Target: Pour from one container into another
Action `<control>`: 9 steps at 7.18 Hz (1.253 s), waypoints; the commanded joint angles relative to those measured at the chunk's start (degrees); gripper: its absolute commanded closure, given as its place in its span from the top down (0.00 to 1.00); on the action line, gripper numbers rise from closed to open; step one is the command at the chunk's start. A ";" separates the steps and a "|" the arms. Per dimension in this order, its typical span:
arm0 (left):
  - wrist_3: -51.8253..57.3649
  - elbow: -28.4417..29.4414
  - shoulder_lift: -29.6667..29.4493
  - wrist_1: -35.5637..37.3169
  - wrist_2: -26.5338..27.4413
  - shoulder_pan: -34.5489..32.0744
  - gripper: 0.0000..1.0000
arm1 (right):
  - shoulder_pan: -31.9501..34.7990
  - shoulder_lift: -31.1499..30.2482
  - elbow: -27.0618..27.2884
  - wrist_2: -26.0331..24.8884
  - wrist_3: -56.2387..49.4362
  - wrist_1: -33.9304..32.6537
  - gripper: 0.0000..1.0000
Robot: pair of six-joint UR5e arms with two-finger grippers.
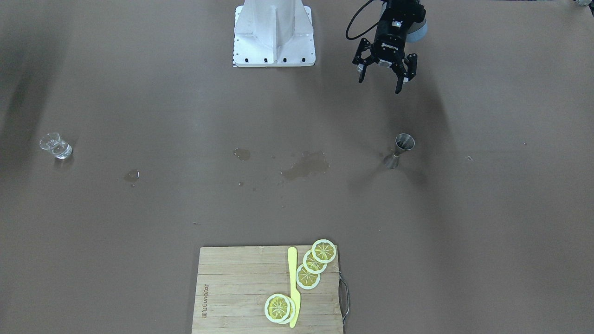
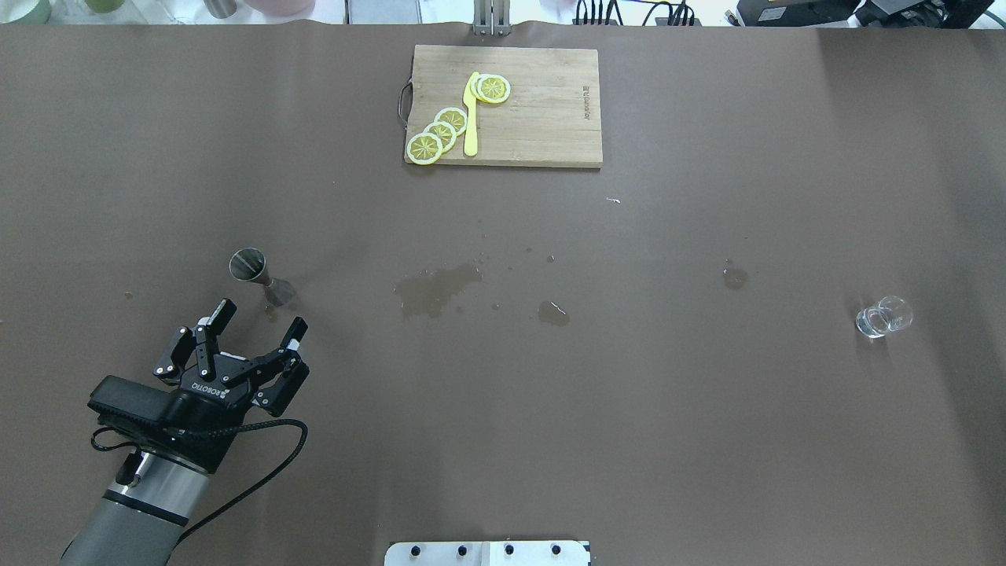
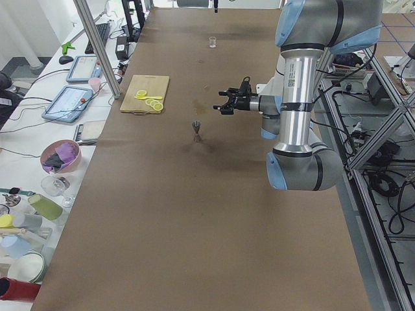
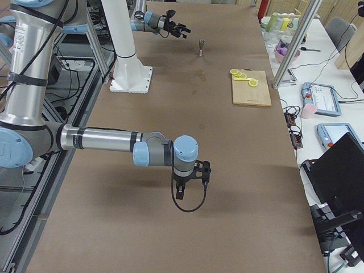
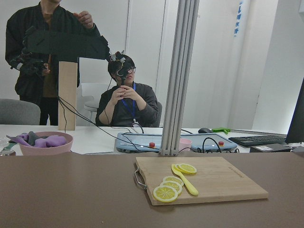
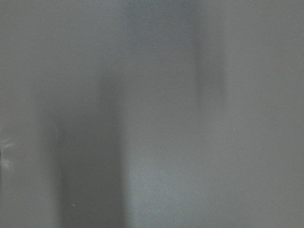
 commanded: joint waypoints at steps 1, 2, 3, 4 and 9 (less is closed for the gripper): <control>0.00 0.06 -0.08 0.00 -0.04 0.04 0.98 | 0.02 0.08 0.08 -0.71 -2.09 -0.08 1.00; 0.00 0.14 -0.08 0.00 -0.04 0.04 0.98 | 0.02 0.17 -0.01 -0.80 -4.36 -0.08 1.00; -0.09 0.49 -0.08 -0.09 -0.04 0.04 0.98 | 0.02 -0.18 -0.01 -0.54 -4.47 -0.08 1.00; -0.17 0.58 -0.08 -0.09 -0.04 0.04 0.98 | 0.02 -0.01 0.25 -0.28 -4.47 -0.08 1.00; 0.79 -0.38 0.45 4.46 -5.29 -1.10 0.98 | 0.02 0.08 0.25 0.51 -4.47 -0.08 1.00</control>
